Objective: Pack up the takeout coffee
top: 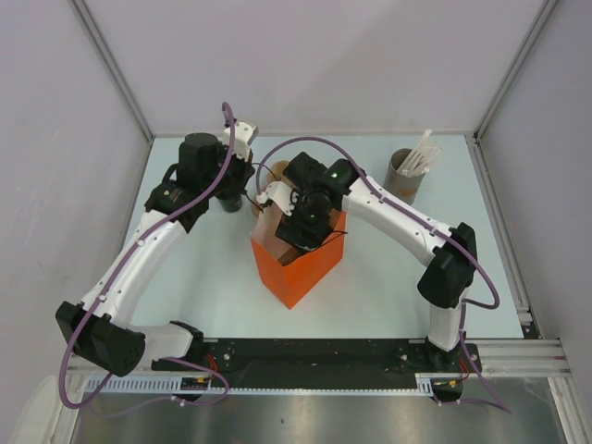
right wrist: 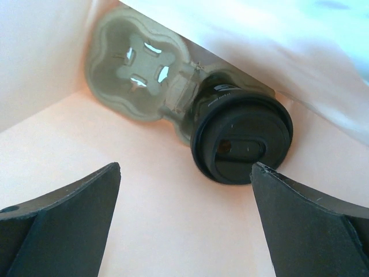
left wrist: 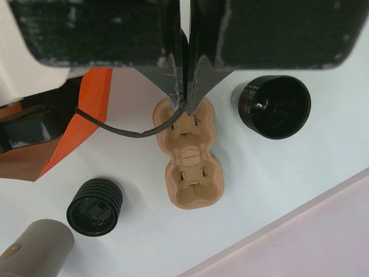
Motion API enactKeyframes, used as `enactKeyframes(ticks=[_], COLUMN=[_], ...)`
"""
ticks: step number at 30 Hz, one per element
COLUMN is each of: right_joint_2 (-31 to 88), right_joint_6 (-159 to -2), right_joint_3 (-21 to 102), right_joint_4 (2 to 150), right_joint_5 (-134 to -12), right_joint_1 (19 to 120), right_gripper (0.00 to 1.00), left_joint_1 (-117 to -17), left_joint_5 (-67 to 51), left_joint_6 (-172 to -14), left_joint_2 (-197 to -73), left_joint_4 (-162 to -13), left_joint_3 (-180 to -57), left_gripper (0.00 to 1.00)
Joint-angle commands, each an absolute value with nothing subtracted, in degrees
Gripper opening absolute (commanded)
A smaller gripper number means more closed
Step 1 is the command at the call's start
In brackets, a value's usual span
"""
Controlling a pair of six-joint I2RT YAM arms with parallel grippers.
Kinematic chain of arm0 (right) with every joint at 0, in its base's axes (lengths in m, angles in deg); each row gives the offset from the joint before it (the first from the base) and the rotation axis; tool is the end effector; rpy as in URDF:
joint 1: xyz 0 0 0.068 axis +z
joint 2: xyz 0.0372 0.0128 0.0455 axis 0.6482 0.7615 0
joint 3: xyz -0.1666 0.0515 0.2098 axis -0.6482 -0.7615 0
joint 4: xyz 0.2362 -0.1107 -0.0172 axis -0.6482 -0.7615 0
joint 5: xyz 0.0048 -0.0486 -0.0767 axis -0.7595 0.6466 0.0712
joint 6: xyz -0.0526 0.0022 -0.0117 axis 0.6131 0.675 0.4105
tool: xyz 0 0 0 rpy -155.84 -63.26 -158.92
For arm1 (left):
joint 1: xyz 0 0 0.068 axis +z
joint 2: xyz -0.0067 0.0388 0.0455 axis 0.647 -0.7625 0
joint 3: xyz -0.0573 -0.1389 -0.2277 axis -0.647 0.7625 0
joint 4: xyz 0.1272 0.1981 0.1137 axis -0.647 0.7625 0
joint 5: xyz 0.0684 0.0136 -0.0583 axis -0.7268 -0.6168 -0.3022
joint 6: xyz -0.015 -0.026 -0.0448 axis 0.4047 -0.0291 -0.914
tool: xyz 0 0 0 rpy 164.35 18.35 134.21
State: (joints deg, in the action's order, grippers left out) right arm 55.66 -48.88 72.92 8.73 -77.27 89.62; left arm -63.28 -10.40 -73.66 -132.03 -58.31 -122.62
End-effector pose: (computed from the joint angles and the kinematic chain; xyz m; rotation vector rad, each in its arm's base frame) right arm 0.2486 0.2991 0.3214 -1.7231 2.1878 0.3890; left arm 0.2575 -0.1133 0.3969 0.5866 1.9010 -0.2823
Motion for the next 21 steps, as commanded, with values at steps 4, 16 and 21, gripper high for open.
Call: enactKeyframes(ticks=[4, 16, 21], right_joint_2=[50.6, 48.9, 46.8], right_joint_6=[-47.2, -46.6, -46.0], right_joint_3=[79.6, 82.7, 83.5], right_joint_4=[4.8, 2.8, 4.8], right_joint_5=[-81.1, -83.0, -83.9], right_joint_1=[88.1, 87.3, 86.6], right_gripper=[1.0, 1.0, 1.0], left_joint_1=[-63.2, -63.2, -63.2], left_joint_5=[-11.0, -10.5, -10.4], left_joint_6=[-74.9, -74.7, -74.6], left_joint_2=[-130.7, -130.6, -130.5], left_joint_4=[-59.3, -59.1, -59.0], left_joint_3=[-123.0, -123.0, -123.0], left_gripper=[0.01, 0.03, 0.05])
